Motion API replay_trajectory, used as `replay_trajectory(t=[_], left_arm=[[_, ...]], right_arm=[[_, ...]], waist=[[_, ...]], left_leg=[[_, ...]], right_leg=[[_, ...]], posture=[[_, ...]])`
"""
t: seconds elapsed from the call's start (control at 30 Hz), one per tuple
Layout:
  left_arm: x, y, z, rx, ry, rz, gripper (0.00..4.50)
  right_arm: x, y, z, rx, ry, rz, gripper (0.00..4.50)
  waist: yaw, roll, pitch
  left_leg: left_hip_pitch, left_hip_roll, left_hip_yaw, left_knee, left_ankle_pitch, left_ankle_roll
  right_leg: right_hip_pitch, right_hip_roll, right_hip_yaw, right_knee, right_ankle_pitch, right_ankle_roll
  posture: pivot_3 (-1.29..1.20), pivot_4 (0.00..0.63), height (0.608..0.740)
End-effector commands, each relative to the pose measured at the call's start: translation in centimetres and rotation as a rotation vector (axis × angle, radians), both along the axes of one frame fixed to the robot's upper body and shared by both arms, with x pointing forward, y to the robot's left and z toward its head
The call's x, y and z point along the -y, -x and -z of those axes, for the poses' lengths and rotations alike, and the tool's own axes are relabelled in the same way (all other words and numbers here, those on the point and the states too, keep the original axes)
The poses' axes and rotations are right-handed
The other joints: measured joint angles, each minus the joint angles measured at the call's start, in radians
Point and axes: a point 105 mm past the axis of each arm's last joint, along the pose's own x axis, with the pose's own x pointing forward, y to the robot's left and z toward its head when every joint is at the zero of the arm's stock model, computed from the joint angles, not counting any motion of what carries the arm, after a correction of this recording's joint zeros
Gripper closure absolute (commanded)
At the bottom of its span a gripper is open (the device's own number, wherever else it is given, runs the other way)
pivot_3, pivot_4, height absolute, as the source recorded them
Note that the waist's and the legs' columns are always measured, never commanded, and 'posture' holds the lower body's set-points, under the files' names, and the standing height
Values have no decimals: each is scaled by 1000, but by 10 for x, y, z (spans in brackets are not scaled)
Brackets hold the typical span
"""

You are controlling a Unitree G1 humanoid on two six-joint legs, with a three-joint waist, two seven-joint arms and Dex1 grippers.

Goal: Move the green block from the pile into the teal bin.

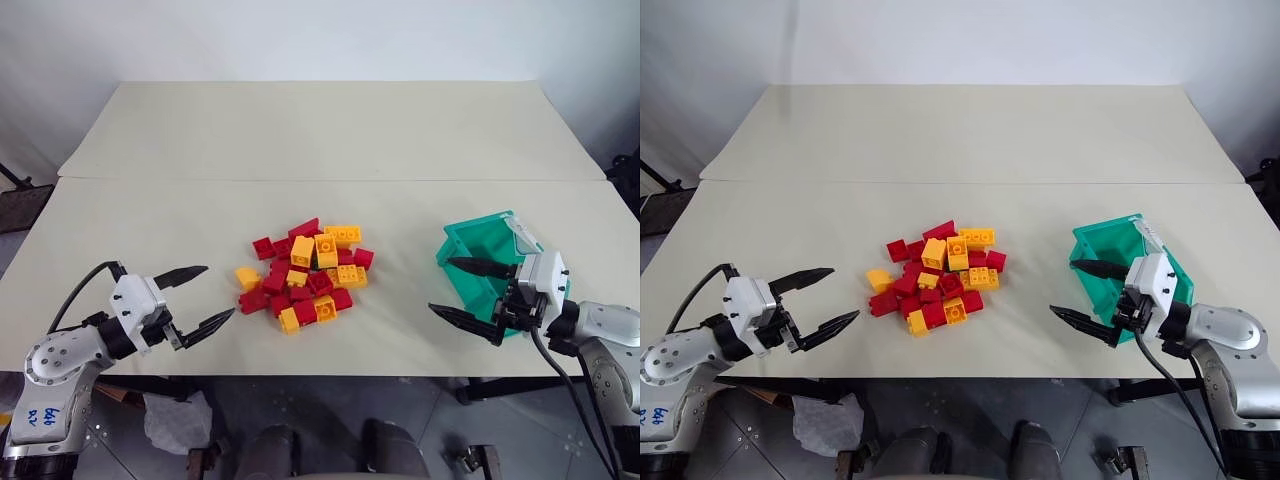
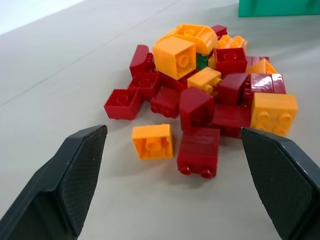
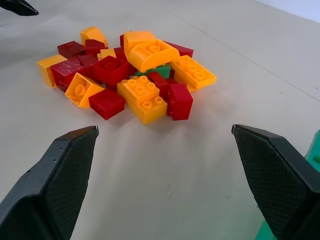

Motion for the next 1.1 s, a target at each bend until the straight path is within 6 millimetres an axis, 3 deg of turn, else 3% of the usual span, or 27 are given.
replay_trajectory(t=[0.03,0.17,0.3,0.37,0.5,0.73,0.93,1.1], left_arm=[[1,-1,-4,1,11,-1,0],[0,-1,-11,75,41,24,0],[-11,8,-7,69,60,5,0],[-17,14,1,14,85,-4,0],[-25,28,17,-60,84,-18,0],[-19,33,18,-56,97,-20,0],[3,29,8,-32,111,33,0],[15,25,-3,-18,135,54,0]], right_arm=[[1,0,-8,33,-7,12,19],[-15,0,-10,4,-42,-48,19],[-59,1,-13,-54,-50,-177,192],[-78,2,-12,-76,-34,-238,621],[-113,6,-6,-98,17,-359,2008],[-166,-20,12,-132,86,-336,4434],[-190,-62,12,-84,109,-209,4477],[-182,-96,8,-58,100,-71,4477]], waist=[[0,0,0],[0,0,0],[-10,0,0],[-17,0,0],[-22,0,0],[-26,0,0],[-30,0,0],[-30,0,0]], left_leg=[[0,0,0,0,0,0],[0,0,0,0,0,0],[0,1,1,0,0,0],[0,2,1,0,-1,-1],[-1,1,0,0,-1,-1],[-1,1,-1,0,-1,-1],[-1,0,-2,0,-1,-1],[-1,0,-2,0,-1,-1]], right_leg=[[0,0,0,0,0,0],[0,0,0,0,0,0],[-2,0,0,1,0,0],[-2,0,0,2,0,-1],[-2,0,-1,1,0,0],[-2,0,-1,2,0,-1],[-4,0,-1,5,0,-1],[-4,0,-2,6,0,-1]], posture=[[0,150,740],[0,150,740],[0,150,740],[0,150,740],[0,150,740],[0,150,740],[0,150,740],[0,150,740]])
